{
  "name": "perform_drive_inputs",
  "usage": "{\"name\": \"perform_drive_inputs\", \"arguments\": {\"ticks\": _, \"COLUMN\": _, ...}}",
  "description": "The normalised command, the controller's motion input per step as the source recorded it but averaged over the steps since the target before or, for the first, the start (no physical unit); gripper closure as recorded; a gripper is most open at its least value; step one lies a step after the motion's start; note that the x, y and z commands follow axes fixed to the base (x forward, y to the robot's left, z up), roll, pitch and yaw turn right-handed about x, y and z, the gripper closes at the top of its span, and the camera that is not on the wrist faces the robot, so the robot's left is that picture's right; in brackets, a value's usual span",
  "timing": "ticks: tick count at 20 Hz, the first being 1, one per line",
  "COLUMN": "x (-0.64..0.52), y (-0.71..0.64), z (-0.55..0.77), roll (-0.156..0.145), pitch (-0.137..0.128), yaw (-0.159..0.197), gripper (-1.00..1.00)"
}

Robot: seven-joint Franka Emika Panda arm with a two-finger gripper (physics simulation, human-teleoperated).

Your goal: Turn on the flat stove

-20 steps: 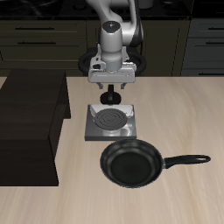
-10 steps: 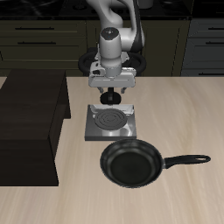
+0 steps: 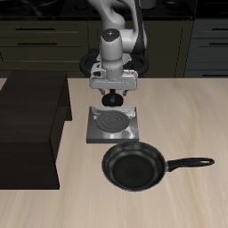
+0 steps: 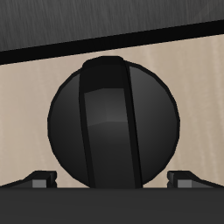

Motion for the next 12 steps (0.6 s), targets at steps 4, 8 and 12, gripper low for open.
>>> {"name": "perform_drive_inputs", "arguments": {"ticks": 4, "x": 0.03, "y": -0.10, "z": -0.12, "roll": 0.004, "pitch": -0.003, "yaw": -0.018, "gripper": 1.00}}
{"name": "perform_drive_inputs", "arguments": {"ticks": 8, "x": 0.00, "y": -0.09, "z": -0.02, "roll": 0.001, "pitch": -0.005, "yaw": 0.002, "gripper": 1.00}}
{"name": "perform_drive_inputs", "arguments": {"ticks": 12, "x": -0.01, "y": -0.07, "z": 0.07, "roll": -0.002, "pitch": -0.019, "yaw": 0.012, "gripper": 1.00}}
